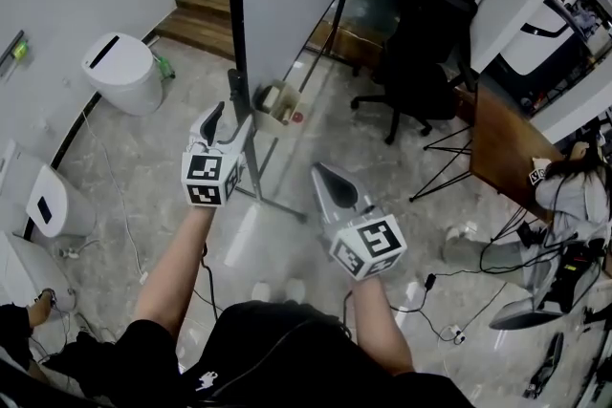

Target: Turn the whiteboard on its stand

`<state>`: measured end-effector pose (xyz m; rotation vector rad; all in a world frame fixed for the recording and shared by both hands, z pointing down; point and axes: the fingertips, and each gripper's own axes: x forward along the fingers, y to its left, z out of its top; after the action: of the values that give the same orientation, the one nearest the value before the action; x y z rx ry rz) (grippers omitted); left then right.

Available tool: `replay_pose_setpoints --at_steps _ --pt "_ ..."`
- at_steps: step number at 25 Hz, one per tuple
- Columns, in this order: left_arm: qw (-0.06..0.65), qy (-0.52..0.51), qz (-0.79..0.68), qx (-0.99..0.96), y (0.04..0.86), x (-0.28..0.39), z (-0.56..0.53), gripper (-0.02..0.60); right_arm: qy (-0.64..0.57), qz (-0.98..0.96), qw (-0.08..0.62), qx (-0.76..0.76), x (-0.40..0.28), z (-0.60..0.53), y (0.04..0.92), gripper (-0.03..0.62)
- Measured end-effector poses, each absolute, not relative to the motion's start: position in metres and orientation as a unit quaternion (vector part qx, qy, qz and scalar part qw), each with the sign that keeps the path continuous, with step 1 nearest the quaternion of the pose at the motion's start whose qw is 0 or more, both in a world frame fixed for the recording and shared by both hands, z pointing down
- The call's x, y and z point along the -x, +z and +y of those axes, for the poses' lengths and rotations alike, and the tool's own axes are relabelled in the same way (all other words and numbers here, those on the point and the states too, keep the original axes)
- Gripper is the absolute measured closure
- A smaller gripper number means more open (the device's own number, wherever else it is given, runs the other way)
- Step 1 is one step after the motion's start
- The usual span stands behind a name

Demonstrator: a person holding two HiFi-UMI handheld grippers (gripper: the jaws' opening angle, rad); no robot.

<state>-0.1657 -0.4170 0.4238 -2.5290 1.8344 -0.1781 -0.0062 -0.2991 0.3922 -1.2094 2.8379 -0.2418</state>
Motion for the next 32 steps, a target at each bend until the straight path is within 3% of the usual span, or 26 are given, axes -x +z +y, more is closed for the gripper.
replay_pose_setpoints --at_steps 5,19,32 --pt "0.009 -0.064 0.599 0.798 0.424 0.168 -0.444 0.287 -0.081 0.915 0.019 0.394 -0.003 -0.305 0.398 0.585" --pt "0.010 -0.072 0.615 0.785 0.422 0.174 -0.488 0.290 -0.086 0.909 0.016 0.407 -0.020 -0.313 0.401 0.585" --pt "-0.003 -0.066 0.613 0.787 0.425 0.170 -0.495 0.377 -0.089 0.904 0.016 0.418 -0.023 -0.310 0.404 0.585"
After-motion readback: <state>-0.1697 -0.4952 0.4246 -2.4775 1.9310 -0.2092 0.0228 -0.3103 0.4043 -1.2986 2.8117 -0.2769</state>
